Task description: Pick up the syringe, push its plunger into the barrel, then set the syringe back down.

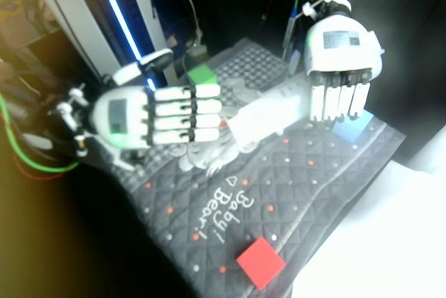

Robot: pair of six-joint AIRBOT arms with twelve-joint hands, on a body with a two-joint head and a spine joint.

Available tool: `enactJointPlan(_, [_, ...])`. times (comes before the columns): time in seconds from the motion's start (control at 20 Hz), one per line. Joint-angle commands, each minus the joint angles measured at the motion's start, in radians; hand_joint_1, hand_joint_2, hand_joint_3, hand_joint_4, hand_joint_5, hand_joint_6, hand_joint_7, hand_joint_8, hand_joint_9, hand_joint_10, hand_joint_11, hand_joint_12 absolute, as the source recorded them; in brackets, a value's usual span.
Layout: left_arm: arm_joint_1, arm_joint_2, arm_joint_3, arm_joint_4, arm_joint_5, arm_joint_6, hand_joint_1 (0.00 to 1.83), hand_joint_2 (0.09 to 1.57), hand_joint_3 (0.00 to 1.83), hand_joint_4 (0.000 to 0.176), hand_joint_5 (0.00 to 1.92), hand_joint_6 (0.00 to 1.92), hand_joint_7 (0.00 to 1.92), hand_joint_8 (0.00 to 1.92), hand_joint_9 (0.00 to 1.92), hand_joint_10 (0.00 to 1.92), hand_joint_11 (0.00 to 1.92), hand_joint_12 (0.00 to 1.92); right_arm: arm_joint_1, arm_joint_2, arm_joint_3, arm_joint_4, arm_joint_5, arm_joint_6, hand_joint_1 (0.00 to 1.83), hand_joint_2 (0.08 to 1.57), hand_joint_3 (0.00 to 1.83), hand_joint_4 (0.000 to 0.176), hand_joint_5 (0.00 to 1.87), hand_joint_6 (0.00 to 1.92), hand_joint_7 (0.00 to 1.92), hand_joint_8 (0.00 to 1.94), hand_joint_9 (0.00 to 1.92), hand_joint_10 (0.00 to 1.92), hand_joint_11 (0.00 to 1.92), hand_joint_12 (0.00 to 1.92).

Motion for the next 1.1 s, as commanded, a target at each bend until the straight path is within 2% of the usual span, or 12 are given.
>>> enactJointPlan(0.0, [-0.012, 0.007, -0.001, -0.033, -0.088, -0.012, 1.54, 1.14, 0.01, 0.0, 1.25, 1.92, 1.48, 1.92, 1.58, 1.92, 1.62, 1.92, 0.017, 0.006, -0.004, -0.007, 0.122, -0.002, 0.0, 1.0, 0.01, 0.0, 0.0, 0.0, 0.0, 0.0, 0.0, 0.0, 0.0, 0.0])
enactJointPlan(0.15, [-0.013, 0.013, -0.004, -0.048, -0.1, -0.012, 1.53, 1.16, 0.01, 0.0, 1.28, 1.92, 1.51, 1.92, 1.6, 1.92, 1.63, 1.92, 0.017, 0.007, -0.005, 0.004, 0.122, -0.002, 0.0, 1.09, 0.01, 0.0, 0.0, 0.0, 0.0, 0.0, 0.0, 0.0, 0.0, 0.0])
enactJointPlan(0.3, [-0.014, 0.021, -0.014, -0.044, -0.103, -0.012, 1.52, 1.15, 0.0, 0.0, 1.31, 1.92, 1.49, 1.92, 1.57, 1.92, 1.6, 1.92, 0.016, 0.007, -0.006, 0.013, 0.122, -0.002, 0.0, 1.0, 0.0, 0.0, 0.0, 0.0, 0.0, 0.0, 0.0, 0.0, 0.0, 0.0])
enactJointPlan(0.5, [-0.003, 0.022, -0.014, -0.037, -0.09, -0.012, 1.54, 1.13, 0.0, 0.0, 1.35, 1.92, 1.52, 1.92, 1.59, 1.92, 1.58, 1.92, 0.016, 0.027, -0.014, 0.012, 0.122, -0.002, 0.06, 1.05, 0.0, 0.0, 0.0, 0.0, 0.0, 0.0, 0.0, 0.0, 0.0, 0.0])
enactJointPlan(0.65, [-0.007, 0.026, -0.014, -0.043, -0.092, -0.012, 1.53, 1.13, 0.0, 0.0, 1.33, 1.92, 1.5, 1.92, 1.58, 1.92, 1.58, 1.92, 0.016, 0.053, -0.019, 0.013, 0.122, -0.002, 0.08, 1.02, 0.0, 0.0, 0.0, 0.0, 0.0, 0.0, 0.0, 0.0, 0.0, 0.0])
enactJointPlan(0.7, [-0.009, 0.028, -0.014, -0.044, -0.095, -0.012, 1.53, 1.15, 0.0, 0.0, 1.29, 1.92, 1.47, 1.92, 1.51, 1.92, 1.38, 1.92, 0.013, 0.064, -0.02, 0.012, 0.121, -0.003, 0.07, 0.97, 0.0, 0.0, 0.01, 0.0, 0.0, 0.0, 0.0, 0.0, 0.0, 0.0])
enactJointPlan(0.75, [-0.009, 0.028, -0.014, -0.047, -0.097, -0.012, 1.55, 1.15, 0.0, 0.0, 1.27, 1.92, 1.46, 1.92, 1.51, 1.92, 1.42, 1.92, 0.01, 0.074, -0.021, 0.012, 0.121, -0.004, 0.06, 0.97, 0.0, 0.0, 0.01, 0.0, 0.0, 0.0, 0.0, 0.0, 0.0, 0.0])
enactJointPlan(0.8, [-0.009, 0.028, -0.015, -0.048, -0.098, -0.065, 1.55, 1.15, 0.0, 0.0, 1.27, 1.92, 1.46, 1.92, 1.51, 1.92, 1.42, 1.92, 0.006, 0.086, -0.022, 0.012, 0.12, -0.004, 0.06, 0.97, 0.0, 0.0, 0.01, 0.0, 0.0, 0.0, 0.0, 0.0, 0.0, 0.0])
enactJointPlan(0.85, [-0.009, 0.029, -0.015, -0.051, -0.1, -0.065, 1.54, 1.16, 0.01, 0.0, 1.25, 1.92, 1.45, 1.92, 1.52, 1.92, 1.51, 1.92, 0.001, 0.096, -0.026, 0.015, 0.12, -0.007, 0.03, 0.98, 0.0, 0.0, 0.0, 0.0, 0.0, 0.0, 0.0, 0.0, 0.0, 0.0])
enactJointPlan(0.95, [-0.008, 0.028, -0.015, -0.064, -0.109, -0.065, 1.5, 1.17, 0.01, 0.0, 1.26, 1.92, 1.45, 1.92, 1.52, 1.92, 1.51, 1.92, -0.012, 0.115, -0.035, 0.026, 0.12, -0.026, 0.01, 1.0, 0.0, 0.0, 0.0, 0.0, 0.0, 0.0, 0.0, 0.0, 0.0, 0.0])
enactJointPlan(1.0, [-0.008, 0.028, -0.016, -0.066, -0.11, -0.065, 1.51, 1.17, 0.01, 0.0, 1.26, 1.92, 1.43, 1.92, 1.52, 1.92, 1.55, 1.92, -0.018, 0.118, -0.035, 0.032, 0.12, -0.026, 0.01, 0.95, 0.0, 0.0, 0.0, 0.0, 0.0, 0.0, 0.0, 0.0, 0.0, 0.0])
enactJointPlan(1.05, [-0.008, 0.029, -0.018, -0.066, -0.11, -0.081, 1.48, 1.18, 0.01, 0.0, 1.28, 1.92, 1.43, 1.92, 1.53, 1.92, 1.56, 1.92, -0.029, 0.119, -0.035, 0.044, 0.12, -0.026, 0.0, 0.94, 0.0, 0.02, 0.02, 0.0, 0.0, 0.0, 0.0, 0.0, 0.0, 0.0])
